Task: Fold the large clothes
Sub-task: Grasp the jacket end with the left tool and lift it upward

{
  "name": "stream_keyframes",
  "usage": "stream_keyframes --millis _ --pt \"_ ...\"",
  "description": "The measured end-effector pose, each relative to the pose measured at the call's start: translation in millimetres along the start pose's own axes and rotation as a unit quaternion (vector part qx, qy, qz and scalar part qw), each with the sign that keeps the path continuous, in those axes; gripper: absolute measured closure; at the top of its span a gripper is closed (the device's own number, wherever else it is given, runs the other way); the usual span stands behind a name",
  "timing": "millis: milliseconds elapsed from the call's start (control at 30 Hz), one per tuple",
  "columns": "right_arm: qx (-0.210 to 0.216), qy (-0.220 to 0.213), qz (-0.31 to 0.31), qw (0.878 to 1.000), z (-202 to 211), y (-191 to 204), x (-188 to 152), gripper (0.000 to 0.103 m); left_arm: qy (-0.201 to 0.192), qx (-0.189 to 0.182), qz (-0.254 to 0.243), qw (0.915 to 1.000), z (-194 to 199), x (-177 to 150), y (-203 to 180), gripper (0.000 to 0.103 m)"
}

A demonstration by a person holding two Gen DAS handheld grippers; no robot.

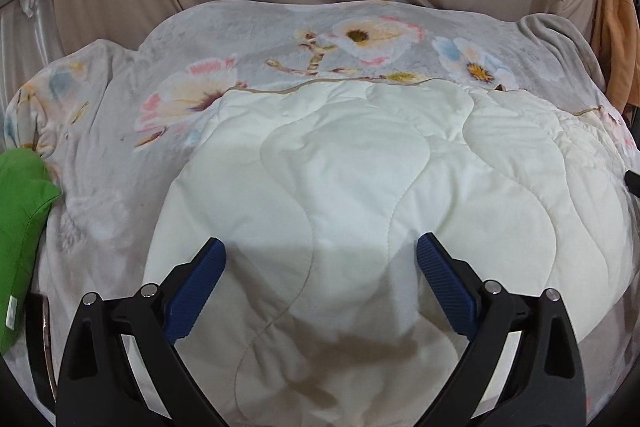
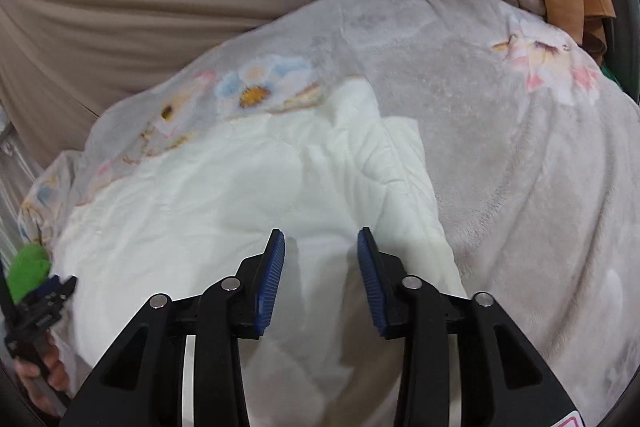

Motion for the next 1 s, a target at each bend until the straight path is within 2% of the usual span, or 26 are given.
stream_keyframes --millis 100,200,333,467,700,800,867,967,1000 --pt "0.03 -0.012 0.024 0.999 20 32 2 0.062 0.003 0.003 0.01 0.9999 6 -5 5 0.009" --pt "0.068 -0.004 0.065 0.996 25 78 0 0.062 0.007 -0.005 0.025 0.9996 14 -9 9 0.009" --pt "0.106 0.007 0.127 0.986 13 149 -1 0.062 -0.003 -0.01 0.044 0.999 31 -12 19 0.009" --pt "0.124 0.026 0.153 0.98 -10 196 -1 0.062 -0.009 -0.012 0.065 0.9978 49 -21 43 0.008" --pt "0.114 0.046 0.166 0.978 -51 232 8 0.063 0.018 -0.033 0.161 0.9863 52 -49 111 0.006" --pt "0.104 0.044 0.161 0.981 -68 239 20 0.063 0.028 -0.041 0.184 0.9816 44 -58 123 0.006" --pt "0.09 0.05 0.164 0.981 -87 242 22 0.063 0.036 -0.06 0.199 0.9775 39 -62 127 0.006" --pt "0.094 0.123 0.16 0.975 -131 242 -4 0.062 0.044 -0.089 0.215 0.9716 34 -65 127 0.006" --pt "0.096 0.128 0.163 0.973 -137 240 -15 0.062 0.044 -0.091 0.215 0.9713 33 -66 127 0.006"
Point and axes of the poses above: each gripper's, at about its wrist camera, not at the fingertips, and z roughly against the way its jaws point, y to its left, x to its top, the point moved 2 cm from there along -z, roughly the way its jaws point, and after that the axes turned 5 degrees about -y, right-handed, at the moved point
